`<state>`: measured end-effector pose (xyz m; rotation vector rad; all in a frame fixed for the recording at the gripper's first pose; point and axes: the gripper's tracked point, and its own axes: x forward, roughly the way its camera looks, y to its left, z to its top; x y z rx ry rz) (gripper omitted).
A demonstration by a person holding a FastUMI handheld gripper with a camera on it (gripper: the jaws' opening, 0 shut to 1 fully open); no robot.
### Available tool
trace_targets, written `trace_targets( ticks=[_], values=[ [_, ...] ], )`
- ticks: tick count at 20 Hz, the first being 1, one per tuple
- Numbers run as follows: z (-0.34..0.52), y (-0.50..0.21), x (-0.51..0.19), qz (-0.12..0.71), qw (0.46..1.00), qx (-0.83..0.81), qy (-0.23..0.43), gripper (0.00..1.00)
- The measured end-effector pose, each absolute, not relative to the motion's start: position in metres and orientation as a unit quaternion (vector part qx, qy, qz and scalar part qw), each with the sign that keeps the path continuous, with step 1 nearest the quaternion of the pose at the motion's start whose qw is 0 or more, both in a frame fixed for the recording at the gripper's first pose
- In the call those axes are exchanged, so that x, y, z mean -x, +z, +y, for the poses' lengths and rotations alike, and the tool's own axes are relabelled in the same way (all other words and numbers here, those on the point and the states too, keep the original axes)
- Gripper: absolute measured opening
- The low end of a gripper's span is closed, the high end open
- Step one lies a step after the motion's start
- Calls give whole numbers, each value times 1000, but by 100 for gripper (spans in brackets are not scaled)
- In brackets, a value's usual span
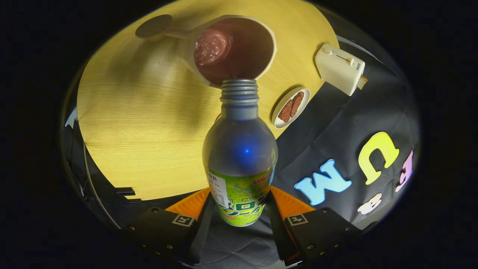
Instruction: Take the bottle from table, then pour the juice into the cup, finally place the bottle on the coaster
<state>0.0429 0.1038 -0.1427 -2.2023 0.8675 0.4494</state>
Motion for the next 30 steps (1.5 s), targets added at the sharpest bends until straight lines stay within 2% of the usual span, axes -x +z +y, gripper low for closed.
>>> trace_targets(
  ticks=[11,30],
  values=[
    [101,-151,-42,333,407,831,183,74],
    [90,-215,-4,388,660,591,252,75]
  ],
)
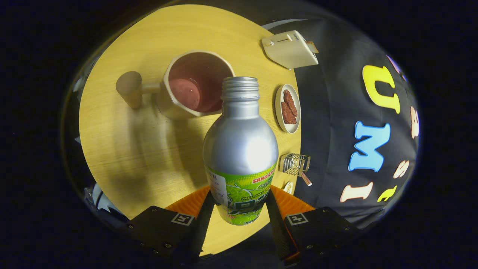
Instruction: Take the bottle from table, then pour the juice into the cup, finally place the bottle on the coaster
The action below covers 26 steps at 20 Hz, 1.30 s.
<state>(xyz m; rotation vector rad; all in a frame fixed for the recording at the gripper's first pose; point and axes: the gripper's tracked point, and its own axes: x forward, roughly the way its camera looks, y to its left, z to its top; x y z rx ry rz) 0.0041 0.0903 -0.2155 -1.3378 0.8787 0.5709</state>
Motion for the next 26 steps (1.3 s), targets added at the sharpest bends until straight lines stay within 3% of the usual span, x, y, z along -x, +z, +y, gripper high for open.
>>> trace_targets(
  ticks=[12,26],
  values=[
    [96,-238,8,403,792,367,276,75],
    [100,-225,-69,341,891,158,256,75]
  ],
)
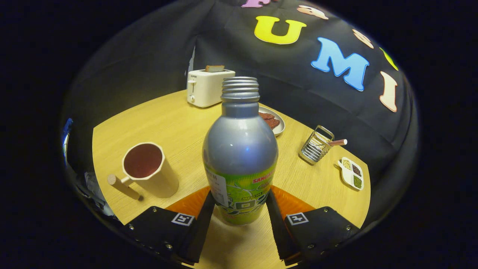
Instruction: Take the bottle from table, then pour the juice into the cup, finally place the bottle on the coaster
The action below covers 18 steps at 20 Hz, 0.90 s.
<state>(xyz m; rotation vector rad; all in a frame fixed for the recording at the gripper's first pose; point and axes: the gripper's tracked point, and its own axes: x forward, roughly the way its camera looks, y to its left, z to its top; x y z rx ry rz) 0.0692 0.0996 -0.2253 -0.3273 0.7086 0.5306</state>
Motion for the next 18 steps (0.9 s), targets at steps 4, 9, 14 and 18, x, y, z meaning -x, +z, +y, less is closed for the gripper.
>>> trace_targets(
  ticks=[4,9,14,18],
  values=[
    [110,-224,-96,317,910,110,245,75],
    [110,-238,-123,313,921,82,218,76],
    [119,-245,-138,299,928,65,212,77],
    [117,-258,-144,291,933,67,199,77]
  ],
)
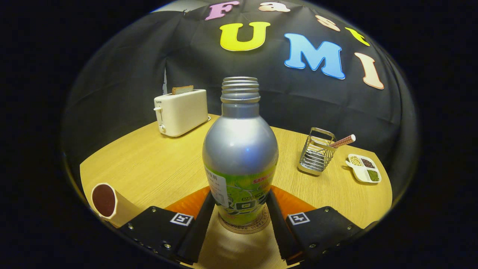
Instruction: Take the bottle from table, then pour the juice into the cup, finally place the bottle on the coaster
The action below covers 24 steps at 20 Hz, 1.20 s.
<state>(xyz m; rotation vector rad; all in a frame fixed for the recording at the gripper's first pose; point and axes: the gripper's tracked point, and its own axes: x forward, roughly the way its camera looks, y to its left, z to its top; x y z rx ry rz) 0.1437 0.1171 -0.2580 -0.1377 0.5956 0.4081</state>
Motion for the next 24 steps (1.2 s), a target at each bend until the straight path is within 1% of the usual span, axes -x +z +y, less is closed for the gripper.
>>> trace_targets(
  ticks=[10,12,13,17,24],
  values=[
    [111,-267,-143,295,937,45,183,80],
    [110,-261,-140,292,938,41,182,96],
    [107,-256,-140,287,940,41,179,99],
    [99,-222,-133,262,949,30,170,99],
    [66,-123,-105,181,975,22,127,99]
  ],
)
